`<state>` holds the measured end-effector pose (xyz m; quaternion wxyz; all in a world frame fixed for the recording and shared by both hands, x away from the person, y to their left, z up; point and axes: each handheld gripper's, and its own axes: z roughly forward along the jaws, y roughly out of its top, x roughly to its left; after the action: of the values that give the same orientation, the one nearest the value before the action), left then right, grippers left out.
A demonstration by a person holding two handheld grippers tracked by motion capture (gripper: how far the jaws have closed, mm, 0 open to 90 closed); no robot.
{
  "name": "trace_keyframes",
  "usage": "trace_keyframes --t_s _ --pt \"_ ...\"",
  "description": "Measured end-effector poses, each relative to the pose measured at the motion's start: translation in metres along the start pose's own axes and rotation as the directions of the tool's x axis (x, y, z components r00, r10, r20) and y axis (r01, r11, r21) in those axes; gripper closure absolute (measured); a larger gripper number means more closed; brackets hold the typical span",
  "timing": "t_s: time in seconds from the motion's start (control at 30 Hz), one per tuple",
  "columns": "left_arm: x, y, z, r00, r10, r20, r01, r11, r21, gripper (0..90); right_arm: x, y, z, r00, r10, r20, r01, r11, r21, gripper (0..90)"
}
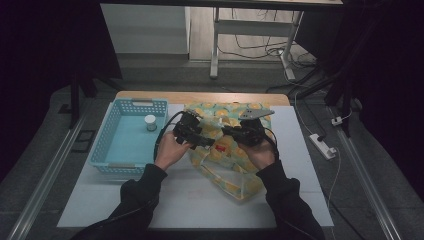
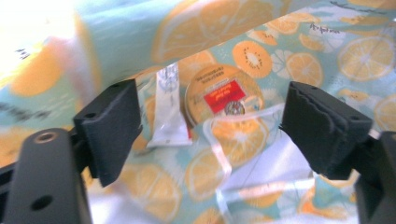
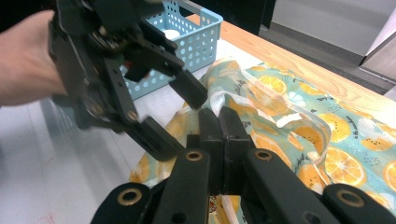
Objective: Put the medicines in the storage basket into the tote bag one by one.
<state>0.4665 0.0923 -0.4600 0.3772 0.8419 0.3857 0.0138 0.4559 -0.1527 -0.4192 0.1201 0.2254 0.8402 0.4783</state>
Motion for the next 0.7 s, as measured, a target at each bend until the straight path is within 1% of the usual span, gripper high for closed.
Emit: trace_keyframes --t_s 0.07,0.23,0.4,0.57,0.7 --pt "0.005 -0.003 -0.009 0.9999 -0.012 -0.001 0.012 0.9999 -0.010 13.1 0.001 0.000 0.000 1.0000 0.000 -0.002 0.000 1.000 0.000 89.9" --pt "0.019 -0.011 -0.031 0.9995 -0.029 0.010 0.029 0.9976 -0.062 6.4 0.001 0.001 -0.001 1.0000 0.000 -0.005 0.000 1.000 -0.001 89.9" --pt "0.030 -0.020 -0.048 0.9996 -0.029 -0.007 0.028 0.9964 -0.080 2.7 0.000 0.000 0.000 1.0000 0.002 -0.004 -0.002 1.000 0.003 89.9" --pt "0.042 -0.028 -0.062 0.9978 -0.029 -0.059 0.024 0.9963 -0.082 1.1 0.000 0.000 0.000 1.0000 0.002 -0.005 -0.002 1.000 0.003 89.9" --pt "0.054 -0.033 -0.071 0.9928 -0.054 -0.107 0.046 0.9957 -0.081 0.0 0.000 0.000 0.001 1.0000 0.002 -0.006 -0.002 1.000 0.004 89.9"
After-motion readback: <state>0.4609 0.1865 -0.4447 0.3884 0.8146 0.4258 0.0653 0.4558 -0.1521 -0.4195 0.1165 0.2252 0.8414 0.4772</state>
